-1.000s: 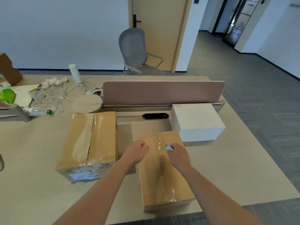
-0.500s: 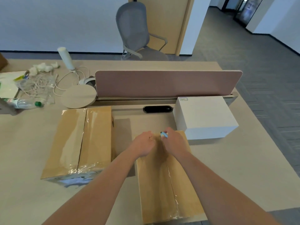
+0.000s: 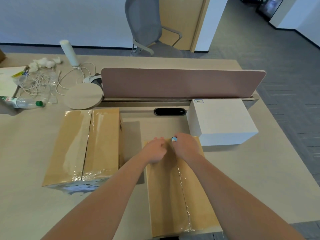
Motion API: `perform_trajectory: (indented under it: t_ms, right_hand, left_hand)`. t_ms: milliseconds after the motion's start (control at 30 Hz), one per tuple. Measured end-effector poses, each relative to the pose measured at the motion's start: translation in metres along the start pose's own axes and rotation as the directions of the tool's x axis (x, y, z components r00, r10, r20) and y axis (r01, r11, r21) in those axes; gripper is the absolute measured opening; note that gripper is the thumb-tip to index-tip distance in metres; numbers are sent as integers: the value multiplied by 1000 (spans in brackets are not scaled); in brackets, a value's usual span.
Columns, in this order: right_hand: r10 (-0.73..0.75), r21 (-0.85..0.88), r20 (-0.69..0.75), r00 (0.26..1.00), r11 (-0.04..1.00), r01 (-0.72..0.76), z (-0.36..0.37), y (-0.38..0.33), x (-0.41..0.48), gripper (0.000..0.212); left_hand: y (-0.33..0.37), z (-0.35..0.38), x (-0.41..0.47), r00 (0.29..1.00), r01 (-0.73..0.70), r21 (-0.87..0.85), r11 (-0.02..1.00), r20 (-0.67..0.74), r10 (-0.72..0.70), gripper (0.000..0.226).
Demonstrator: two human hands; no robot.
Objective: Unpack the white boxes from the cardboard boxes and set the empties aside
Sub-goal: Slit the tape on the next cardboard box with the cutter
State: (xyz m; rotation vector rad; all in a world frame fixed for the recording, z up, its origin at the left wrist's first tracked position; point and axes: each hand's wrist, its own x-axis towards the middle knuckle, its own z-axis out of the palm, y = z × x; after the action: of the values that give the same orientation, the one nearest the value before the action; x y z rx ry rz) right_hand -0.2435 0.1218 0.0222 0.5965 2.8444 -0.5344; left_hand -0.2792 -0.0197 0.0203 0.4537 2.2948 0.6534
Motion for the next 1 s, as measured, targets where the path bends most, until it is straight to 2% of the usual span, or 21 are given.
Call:
perform_trajectory:
  t_ms: [233, 400, 567, 700, 867, 1000]
  right_hand:
    - [-29, -155, 51, 998, 987, 37, -8, -12, 1, 10]
    - [-43, -172, 62, 997, 984, 53, -10, -14, -4, 10]
    - [-49, -146, 97, 994, 987, 63, -7, -8, -19, 8]
    - [-54, -137, 131, 990, 988, 72, -4, 2, -35, 19]
    - [-29, -95, 165, 986, 994, 45, 1, 14, -56, 28]
    - [-12, -42, 158, 987, 999, 19, 2, 19, -62, 31]
  left_hand:
    - [-1, -1, -6, 1000, -1, -53, 999, 5, 1, 54]
    - [0, 0, -7, 999, -39, -64, 997, -16, 38, 51]
    - [-1, 2, -6, 998, -55, -50, 997, -21, 54, 55]
    - [-2, 4, -6, 997, -71, -41, 997, -24, 70, 53]
    - [-1, 4, -9, 995, -60, -40, 997, -81, 56, 18]
    - [3, 8, -24, 990, -87, -37, 996, -114, 82, 35]
